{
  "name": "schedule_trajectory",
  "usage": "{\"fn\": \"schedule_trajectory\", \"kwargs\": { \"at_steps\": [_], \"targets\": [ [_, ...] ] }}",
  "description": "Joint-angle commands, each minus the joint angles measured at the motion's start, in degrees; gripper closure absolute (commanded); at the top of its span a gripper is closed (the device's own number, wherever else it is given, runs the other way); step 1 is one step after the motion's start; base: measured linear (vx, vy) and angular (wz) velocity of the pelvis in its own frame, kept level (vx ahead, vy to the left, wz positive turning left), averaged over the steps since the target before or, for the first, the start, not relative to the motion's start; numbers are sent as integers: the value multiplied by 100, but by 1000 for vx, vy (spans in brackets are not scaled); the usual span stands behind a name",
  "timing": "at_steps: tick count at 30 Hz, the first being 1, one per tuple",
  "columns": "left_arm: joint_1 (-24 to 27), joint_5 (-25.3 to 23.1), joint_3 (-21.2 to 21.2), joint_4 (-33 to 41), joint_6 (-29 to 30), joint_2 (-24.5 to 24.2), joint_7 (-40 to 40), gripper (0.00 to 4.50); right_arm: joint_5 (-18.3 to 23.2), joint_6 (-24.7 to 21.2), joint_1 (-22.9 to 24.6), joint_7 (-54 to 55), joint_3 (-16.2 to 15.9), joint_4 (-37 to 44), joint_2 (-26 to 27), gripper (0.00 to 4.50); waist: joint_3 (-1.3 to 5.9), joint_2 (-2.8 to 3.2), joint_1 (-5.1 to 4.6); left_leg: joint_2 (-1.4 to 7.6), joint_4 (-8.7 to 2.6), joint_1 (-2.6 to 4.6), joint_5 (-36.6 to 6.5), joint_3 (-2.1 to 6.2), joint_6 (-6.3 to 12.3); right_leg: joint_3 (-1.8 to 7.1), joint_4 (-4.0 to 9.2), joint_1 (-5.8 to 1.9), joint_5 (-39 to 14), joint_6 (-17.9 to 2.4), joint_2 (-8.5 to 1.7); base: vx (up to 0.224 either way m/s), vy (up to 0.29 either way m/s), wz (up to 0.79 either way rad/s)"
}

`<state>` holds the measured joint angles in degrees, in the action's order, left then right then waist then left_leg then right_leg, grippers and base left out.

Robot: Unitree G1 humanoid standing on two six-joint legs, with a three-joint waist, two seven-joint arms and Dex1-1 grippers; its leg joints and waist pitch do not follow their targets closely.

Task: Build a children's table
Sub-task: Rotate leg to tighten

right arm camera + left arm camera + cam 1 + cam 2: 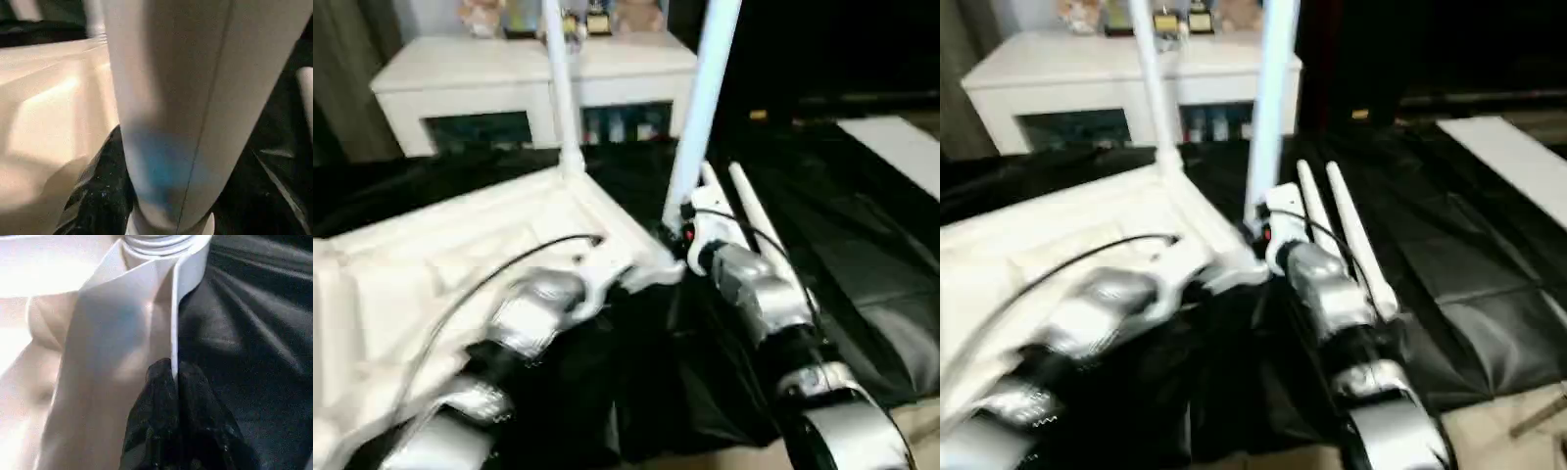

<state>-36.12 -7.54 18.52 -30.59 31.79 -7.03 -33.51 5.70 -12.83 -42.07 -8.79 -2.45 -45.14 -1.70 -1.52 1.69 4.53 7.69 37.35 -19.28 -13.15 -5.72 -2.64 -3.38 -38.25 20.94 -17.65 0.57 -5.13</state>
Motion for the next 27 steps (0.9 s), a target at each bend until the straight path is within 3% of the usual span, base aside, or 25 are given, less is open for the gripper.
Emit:
{"fn": "schedule_trajectory", "kwargs": {
  "at_steps": [1, 2, 3, 4, 5, 6, 7, 8, 9, 10, 11, 13, 15, 20, 22, 25, 27],
  "targets": [
    [-237, -53, -123, 47, 96, 145, 412, 450, -113, -439, 401, 321, -48, -1120, 159, 266, 128, -25, 33, 364, -630, -333, -129, 163, -248, 435, 804, -300, -2490, -766, -574, 84, 35, -41],
    [-286, -76, -108, 54, 183, 255, 474, 450, -169, -349, 261, 511, -16, -1350, 247, 266, 159, 59, -35, 561, -777, 177, -436, 101, -369, 278, 667, 70, -425, -995, -206, 0, 0, 0],
    [-286, -81, -106, 51, 184, 255, 478, 450, -172, -346, 253, 520, -13, -1361, 251, 266, 139, 68, -164, 534, -873, 130, -1454, -14, -390, 273, 653, 14, -216, -1244, -190, -84, -22, 30],
    [-271, -115, -96, 26, 179, 224, 491, 450, -188, -329, 200, 559, 18, -1430, 275, 266, 119, 93, -184, 490, -891, 101, -1911, -72, -420, 289, 710, 1, -494, -1299, -221, -84, -22, 30],
    [-270, -117, -94, 20, 178, 217, 495, 450, -191, -326, 193, 564, 23, -1438, 277, 266, 105, 85, -237, 466, -922, 25, -2404, -76, -397, 283, 791, -48, -1200, -1221, -292, 0, 0, 0],
    [-267, -130, -88, -8, 172, 184, 510, 450, -203, -310, 164, 588, 48, -1478, 288, 266, 90, 66, -247, 471, -936, 27, -2671, -67, -394, 289, 892, -22, -1828, -1012, -328, 0, 0, 0],
    [-258, -153, -83, -46, 134, 125, 523, 450, -218, -296, 130, 608, 69, -1510, 293, 266, 96, 56, -243, 467, -941, 34, -2691, -62, -390, 295, 921, -16, -1980, -930, -343, 0, 0, 0],
    [-251, -162, -103, -91, 92, 59, 530, 450, -234, -256, 63, 643, 92, -1599, 297, 266, 104, 14, -252, 470, -960, 22, -2580, -66, -358, 308, 955, -16, -2035, -838, -356, 0, 0, 0],
    [-248, -166, -115, -104, 74, 27, 530, 450, -237, -237, 33, 655, 100, -1639, 295, 266, 123, 31, -262, 473, -981, -6, -2392, -60, -340, 308, 949, -41, -1924, -814, -366, 0, 0, 0],
    [-245, -172, -129, -113, 56, -6, 531, 450, -236, -216, 2, 663, 106, -1681, 291, 266, 134, -15, -274, 476, -987, -40, -2224, -67, -305, 309, 944, -63, -1780, -817, -365, 0, 0, 0],
    [-245, -175, -140, -114, 49, -27, 529, 450, -236, -202, -17, 665, 108, -1708, 288, 266, 134, -6, -257, 480, -984, -55, -1960, -97, -261, 321, 941, -64, -1550, -848, -369, 0, 0, 0],
    [-247, -175, -158, -99, 58, -64, 536, 450, -270, -122, -97, 686, 144, -1838, 292, 266, 115, -12, -254, 489, -976, -25, -1978, -131, -238, 327, 952, -19, -1665, -911, -377, 0, 0, 0],
    [-247, -162, -164, -87, 40, -85, 533, 450, -274, -70, -159, 674, 173, -1905, 300, 266, 123, -13, -260, 496, -986, -57, -1934, -131, -256, 323, 957, -40, -1766, -879, -382, 0, 0, 0],
    [-211, -110, -113, -77, -200, -179, 374, 450, -75, 448, -314, 156, 331, -1768, 378, 266, 142, -1, -262, 508, -985, -74, -1765, -148, -229, 323, 928, -64, -1312, -988, -374, 0, 0, 0],
    [-171, -103, -50, -35, -361, -261, 215, 450, 26, 518, -352, 26, 414, -1662, 374, 210, 168, -1, -257, 516, -970, -82, -1414, -169, -186, 318, 871, -92, -727, -1120, -356, 0, 0, 0],
    [-99, -83, 52, 67, -604, -424, -98, 450, 173, 676, -351, -382, 447, -1319, 316, 194, 202, 29, -251, 523, -932, -90, -977, -189, -61, 302, 800, -147, 14, -1338, -356, 0, 0, 0],
    [-77, -64, 60, 117, -602, -471, -178, 450, 216, 664, -333, -587, 419, -1152, 277, 163, 290, 5, -234, 506, -806, -120, 26, -228, 201, 271, 633, -200, 1594, -1607, -337, 0, 0, 0]
  ]
}}
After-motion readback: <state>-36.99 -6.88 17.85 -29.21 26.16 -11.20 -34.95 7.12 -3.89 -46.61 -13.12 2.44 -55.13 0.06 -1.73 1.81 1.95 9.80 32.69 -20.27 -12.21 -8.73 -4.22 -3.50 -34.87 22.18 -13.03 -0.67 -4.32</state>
